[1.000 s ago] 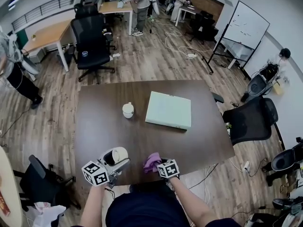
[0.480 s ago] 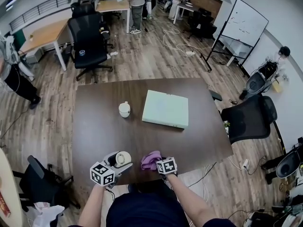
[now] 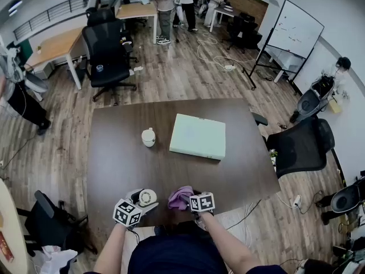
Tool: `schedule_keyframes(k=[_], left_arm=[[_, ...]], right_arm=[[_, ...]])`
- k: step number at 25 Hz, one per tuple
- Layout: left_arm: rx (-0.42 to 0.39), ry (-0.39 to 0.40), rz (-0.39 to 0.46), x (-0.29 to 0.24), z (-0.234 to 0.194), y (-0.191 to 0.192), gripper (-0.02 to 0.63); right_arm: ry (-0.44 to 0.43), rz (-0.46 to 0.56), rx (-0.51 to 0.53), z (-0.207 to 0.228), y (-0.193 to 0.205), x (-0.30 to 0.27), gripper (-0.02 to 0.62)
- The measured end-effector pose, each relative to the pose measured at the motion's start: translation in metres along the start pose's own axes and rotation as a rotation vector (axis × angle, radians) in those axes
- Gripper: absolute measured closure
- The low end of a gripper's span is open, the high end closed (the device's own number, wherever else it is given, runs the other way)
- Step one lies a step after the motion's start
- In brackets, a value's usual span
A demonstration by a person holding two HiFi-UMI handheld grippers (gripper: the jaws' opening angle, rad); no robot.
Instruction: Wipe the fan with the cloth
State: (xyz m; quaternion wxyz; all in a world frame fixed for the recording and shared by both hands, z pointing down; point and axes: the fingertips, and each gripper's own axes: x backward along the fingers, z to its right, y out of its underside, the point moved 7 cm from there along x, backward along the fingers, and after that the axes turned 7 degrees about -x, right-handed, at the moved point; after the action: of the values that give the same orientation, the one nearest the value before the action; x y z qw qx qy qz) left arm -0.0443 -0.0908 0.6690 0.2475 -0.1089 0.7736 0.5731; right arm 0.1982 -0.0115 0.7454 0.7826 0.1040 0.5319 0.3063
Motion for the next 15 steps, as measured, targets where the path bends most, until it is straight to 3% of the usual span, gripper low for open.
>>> schedule_keyframes(k=[7, 15], left_arm=[[-0.056, 0.007, -0.125, -0.028, -0.003, 0.022, 0.225], [-0.152, -0.052, -0.289, -0.047, -0.014, 0.049, 0.225]], right_arm=[[-0.022, 0.049, -0.003, -0.009, -0.012, 0.015, 0.265], [-0.083, 0.065, 0.0, -0.02, -0.013, 0.024, 0.275]])
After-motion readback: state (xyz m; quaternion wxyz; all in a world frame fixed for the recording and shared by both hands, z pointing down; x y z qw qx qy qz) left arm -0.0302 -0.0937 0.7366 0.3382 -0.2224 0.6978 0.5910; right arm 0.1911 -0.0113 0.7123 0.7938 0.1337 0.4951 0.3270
